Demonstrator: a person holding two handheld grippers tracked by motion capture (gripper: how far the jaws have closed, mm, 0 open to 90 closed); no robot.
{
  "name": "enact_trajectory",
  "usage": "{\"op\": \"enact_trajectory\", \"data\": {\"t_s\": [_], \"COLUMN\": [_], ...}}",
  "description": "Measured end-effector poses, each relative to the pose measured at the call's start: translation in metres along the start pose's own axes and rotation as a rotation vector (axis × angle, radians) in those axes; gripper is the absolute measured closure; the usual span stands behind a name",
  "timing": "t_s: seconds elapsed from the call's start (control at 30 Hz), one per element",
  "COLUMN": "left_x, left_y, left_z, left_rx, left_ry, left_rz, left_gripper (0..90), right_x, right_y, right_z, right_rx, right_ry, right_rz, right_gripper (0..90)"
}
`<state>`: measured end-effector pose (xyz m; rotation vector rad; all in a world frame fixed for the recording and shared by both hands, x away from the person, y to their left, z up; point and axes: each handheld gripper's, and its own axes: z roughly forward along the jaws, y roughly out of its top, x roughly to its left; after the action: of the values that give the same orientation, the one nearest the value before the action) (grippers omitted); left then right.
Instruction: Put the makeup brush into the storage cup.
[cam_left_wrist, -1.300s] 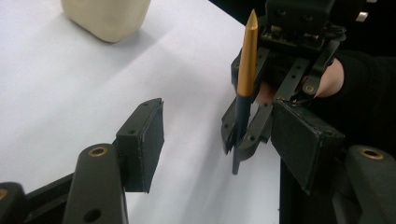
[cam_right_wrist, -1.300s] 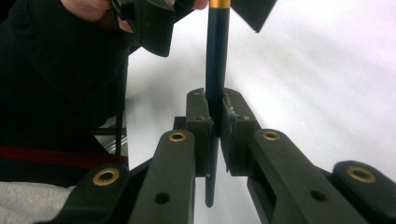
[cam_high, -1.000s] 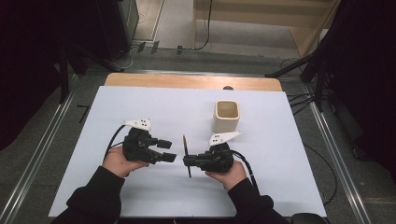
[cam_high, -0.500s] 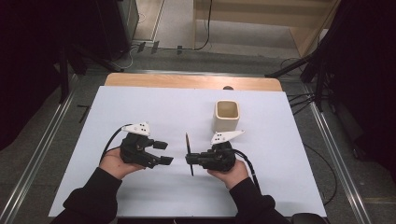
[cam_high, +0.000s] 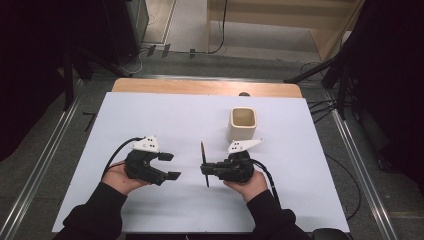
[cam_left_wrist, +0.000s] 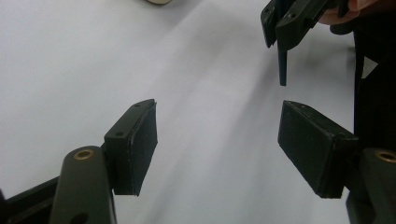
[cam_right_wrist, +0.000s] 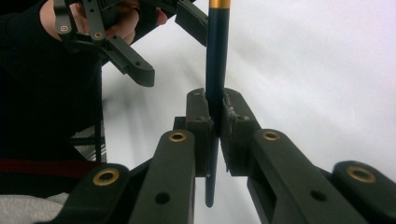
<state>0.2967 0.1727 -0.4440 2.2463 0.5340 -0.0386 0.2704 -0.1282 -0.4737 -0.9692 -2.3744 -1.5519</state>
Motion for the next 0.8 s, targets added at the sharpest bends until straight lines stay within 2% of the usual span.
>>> {"op": "enact_trajectory", "data": {"t_s": [0.07, 0.27, 0.8], "left_x": [0.0, -0.002, -0.005], "left_y": [-0.002, -0.009, -0.02], "left_z": [-0.001, -0.004, -0.009], "left_rx": [-0.01, 0.012, 0.027], "left_ry": [0.002, 0.033, 0.102], "left_rz": [-0.006, 0.004, 0.007], "left_gripper": [27.8, 25.4, 20.7], "right_x": [0.0, 0.0, -0.001], "right_y": [0.0, 0.0, 0.001], "right_z": [0.0, -0.001, -0.002], "right_rx": [-0.002, -0.002, 0.002], "right_ry": [-0.004, -0.007, -0.02], "right_rz": [-0.003, -0.002, -0.009], "right_gripper": [83.8, 83.8, 83.8]}}
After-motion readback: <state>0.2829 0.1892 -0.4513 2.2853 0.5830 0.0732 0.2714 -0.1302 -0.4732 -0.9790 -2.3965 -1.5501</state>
